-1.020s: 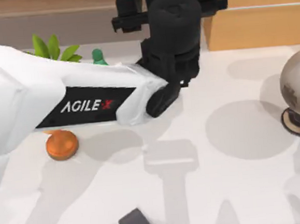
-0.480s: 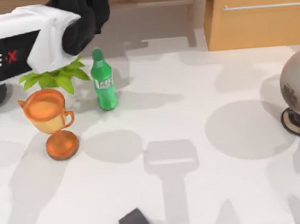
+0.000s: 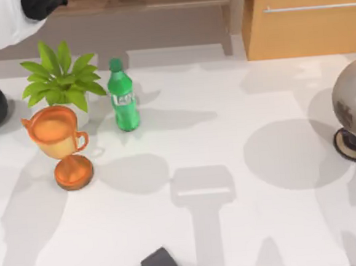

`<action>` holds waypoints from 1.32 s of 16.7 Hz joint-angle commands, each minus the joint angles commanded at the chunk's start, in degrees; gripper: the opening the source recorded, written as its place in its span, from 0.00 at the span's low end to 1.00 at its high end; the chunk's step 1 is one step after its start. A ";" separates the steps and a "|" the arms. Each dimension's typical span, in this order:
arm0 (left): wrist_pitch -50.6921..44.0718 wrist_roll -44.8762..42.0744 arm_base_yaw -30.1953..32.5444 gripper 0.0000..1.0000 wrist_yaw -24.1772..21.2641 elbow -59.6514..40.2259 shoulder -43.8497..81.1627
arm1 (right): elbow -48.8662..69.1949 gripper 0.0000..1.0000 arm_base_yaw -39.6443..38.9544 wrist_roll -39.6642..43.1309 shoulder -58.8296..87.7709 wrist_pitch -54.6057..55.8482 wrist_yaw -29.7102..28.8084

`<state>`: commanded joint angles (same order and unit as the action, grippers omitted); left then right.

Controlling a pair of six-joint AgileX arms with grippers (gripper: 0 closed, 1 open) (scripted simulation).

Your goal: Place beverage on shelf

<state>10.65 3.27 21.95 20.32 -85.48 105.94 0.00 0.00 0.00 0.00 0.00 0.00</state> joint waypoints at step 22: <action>-15.68 -11.46 0.77 0.00 -9.52 7.80 -10.31 | 0.00 1.00 0.00 0.00 0.00 0.00 0.00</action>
<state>-5.02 -8.19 22.72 10.79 -77.68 95.63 0.00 0.00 0.00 0.00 0.00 0.00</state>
